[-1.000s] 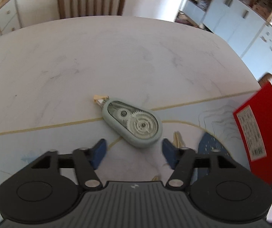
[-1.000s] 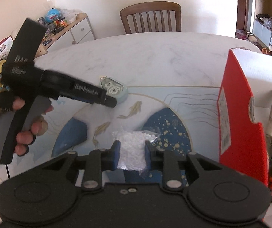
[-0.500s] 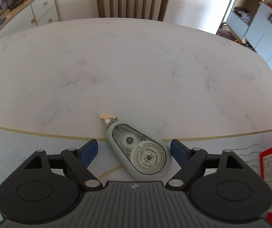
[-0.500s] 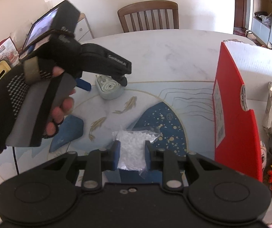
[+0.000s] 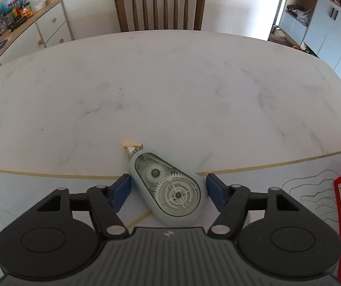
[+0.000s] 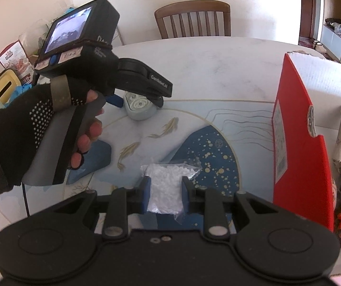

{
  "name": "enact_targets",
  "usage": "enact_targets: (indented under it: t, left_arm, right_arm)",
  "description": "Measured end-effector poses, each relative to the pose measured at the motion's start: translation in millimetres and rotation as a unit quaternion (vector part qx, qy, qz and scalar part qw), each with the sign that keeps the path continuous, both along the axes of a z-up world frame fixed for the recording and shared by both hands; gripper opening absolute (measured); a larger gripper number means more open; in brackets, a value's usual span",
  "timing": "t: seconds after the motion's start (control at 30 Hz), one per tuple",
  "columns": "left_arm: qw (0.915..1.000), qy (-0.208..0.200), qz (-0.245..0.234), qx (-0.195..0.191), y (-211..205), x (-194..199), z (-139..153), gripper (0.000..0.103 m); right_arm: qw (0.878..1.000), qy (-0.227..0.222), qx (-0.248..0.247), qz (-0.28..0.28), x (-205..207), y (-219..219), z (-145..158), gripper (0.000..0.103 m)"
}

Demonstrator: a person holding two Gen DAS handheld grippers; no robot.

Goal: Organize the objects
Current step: 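Carry the tape roller and bead bag with both grippers into the box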

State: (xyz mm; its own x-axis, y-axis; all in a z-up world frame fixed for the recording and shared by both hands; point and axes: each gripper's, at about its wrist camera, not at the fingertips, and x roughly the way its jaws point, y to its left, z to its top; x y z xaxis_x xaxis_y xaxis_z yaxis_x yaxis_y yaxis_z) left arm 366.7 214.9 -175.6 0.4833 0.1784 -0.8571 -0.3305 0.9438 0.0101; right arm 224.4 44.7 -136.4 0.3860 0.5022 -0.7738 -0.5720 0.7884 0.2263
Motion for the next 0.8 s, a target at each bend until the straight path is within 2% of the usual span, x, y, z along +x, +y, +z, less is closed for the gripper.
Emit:
enact_targets:
  t: [0.3, 0.43, 0.8]
  left_arm:
    - [0.9985, -0.023, -0.049, -0.009, 12, -36, -5, 0.068]
    - [0.9979, -0.021, -0.060, -0.010, 15, -56, -4, 0.068]
    - [0.9957, -0.031, -0.086, -0.016, -6, -111, 13, 0.068]
  right_arm:
    - [1.000, 0.001, 0.010, 0.003, -7, -10, 11, 0.025]
    - [1.000, 0.001, 0.015, 0.004, -10, -16, 17, 0.025]
    - [1.000, -0.003, 0.026, 0.014, -18, -31, 32, 0.025]
